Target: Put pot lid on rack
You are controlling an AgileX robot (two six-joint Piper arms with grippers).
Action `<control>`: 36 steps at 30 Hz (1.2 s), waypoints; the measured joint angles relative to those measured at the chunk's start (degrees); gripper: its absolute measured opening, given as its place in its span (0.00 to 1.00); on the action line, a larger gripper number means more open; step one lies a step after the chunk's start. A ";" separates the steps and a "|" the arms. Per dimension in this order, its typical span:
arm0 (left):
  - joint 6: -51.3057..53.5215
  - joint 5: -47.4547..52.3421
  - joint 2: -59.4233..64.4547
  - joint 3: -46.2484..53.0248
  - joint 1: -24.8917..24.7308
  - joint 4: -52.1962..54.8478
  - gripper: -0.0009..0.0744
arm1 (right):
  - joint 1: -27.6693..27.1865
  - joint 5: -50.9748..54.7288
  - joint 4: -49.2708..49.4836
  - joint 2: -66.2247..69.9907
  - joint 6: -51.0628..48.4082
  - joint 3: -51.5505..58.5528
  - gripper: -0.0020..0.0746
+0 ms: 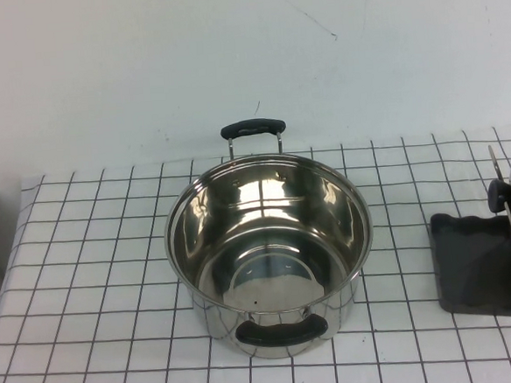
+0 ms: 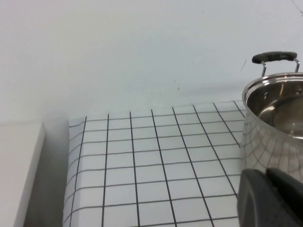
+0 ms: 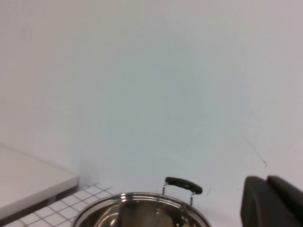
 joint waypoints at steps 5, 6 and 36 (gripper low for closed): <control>0.00 -0.37 0.00 2.96 0.00 0.00 0.01 | 0.00 -3.88 0.97 0.00 -0.36 0.13 0.02; 0.00 -0.24 0.00 3.57 0.00 0.00 0.01 | 0.00 -4.05 1.01 0.00 -0.36 0.25 0.02; 0.00 1.82 0.09 6.64 0.00 0.00 0.01 | 3.07 -28.73 -51.06 -7.12 41.70 15.81 0.02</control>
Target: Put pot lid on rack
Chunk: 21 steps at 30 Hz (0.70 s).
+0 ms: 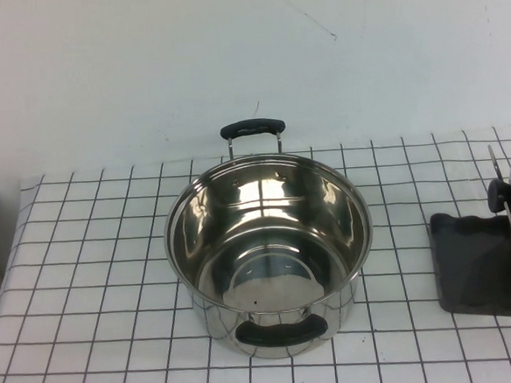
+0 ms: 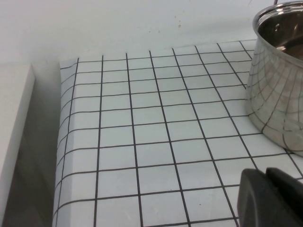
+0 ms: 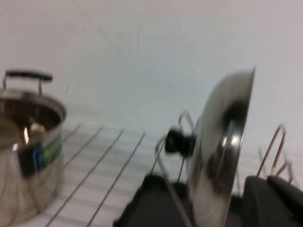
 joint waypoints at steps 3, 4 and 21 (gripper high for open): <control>0.00 0.00 0.00 0.00 0.00 0.00 0.01 | 0.00 8.44 -32.95 -1.02 36.84 2.81 0.02; 0.00 0.00 0.00 0.00 0.00 0.00 0.01 | 0.00 11.45 -40.18 -1.37 44.53 3.11 0.02; 0.00 0.00 0.00 0.00 0.00 0.00 0.01 | -10.72 20.25 -36.96 -6.64 31.22 4.04 0.02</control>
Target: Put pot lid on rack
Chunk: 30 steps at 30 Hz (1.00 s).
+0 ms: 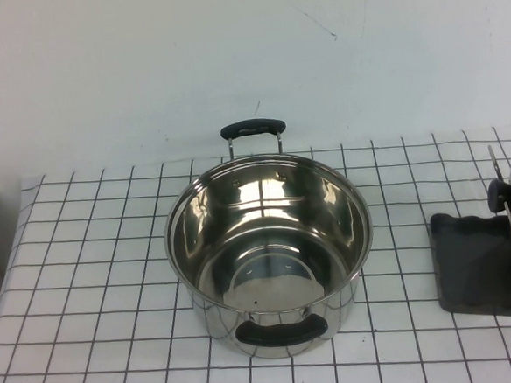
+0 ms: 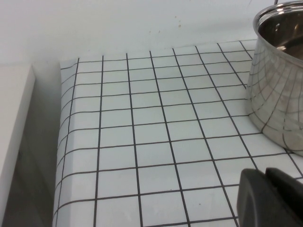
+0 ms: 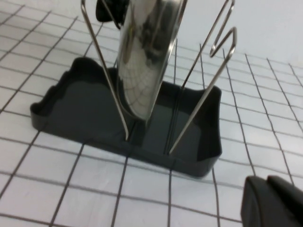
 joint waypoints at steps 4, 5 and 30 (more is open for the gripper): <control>0.00 0.00 0.00 0.00 0.00 0.00 0.01 | -0.74 2.01 0.73 0.00 -1.09 0.00 0.02; 0.00 0.00 0.00 0.00 0.00 0.00 0.01 | -0.74 2.12 0.73 0.00 -1.09 0.00 0.02; 0.00 0.00 0.00 0.00 0.00 0.00 0.01 | 4.67 2.36 0.74 0.00 6.83 -0.10 0.02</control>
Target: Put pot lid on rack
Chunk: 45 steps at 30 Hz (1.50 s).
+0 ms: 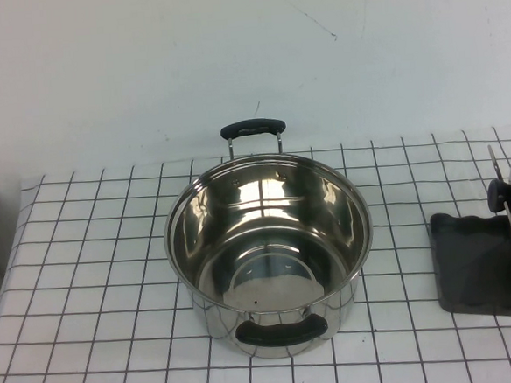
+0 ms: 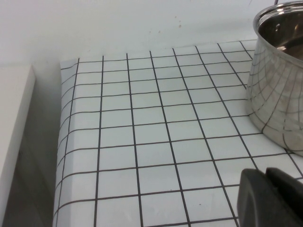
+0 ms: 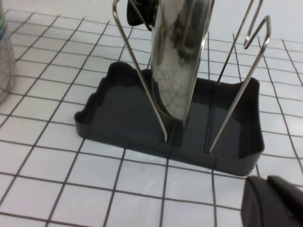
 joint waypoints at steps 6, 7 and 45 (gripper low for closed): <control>0.00 0.00 0.00 0.00 0.00 0.00 0.01 | 0.00 0.00 0.00 0.00 7.77 0.00 0.02; 0.00 0.00 0.00 0.00 0.00 0.00 0.01 | 0.00 0.00 0.00 0.00 8.32 0.00 0.02; 0.00 -9.33 -0.20 8.44 12.79 2.60 0.01 | 0.11 0.00 0.00 0.00 9.37 0.00 0.02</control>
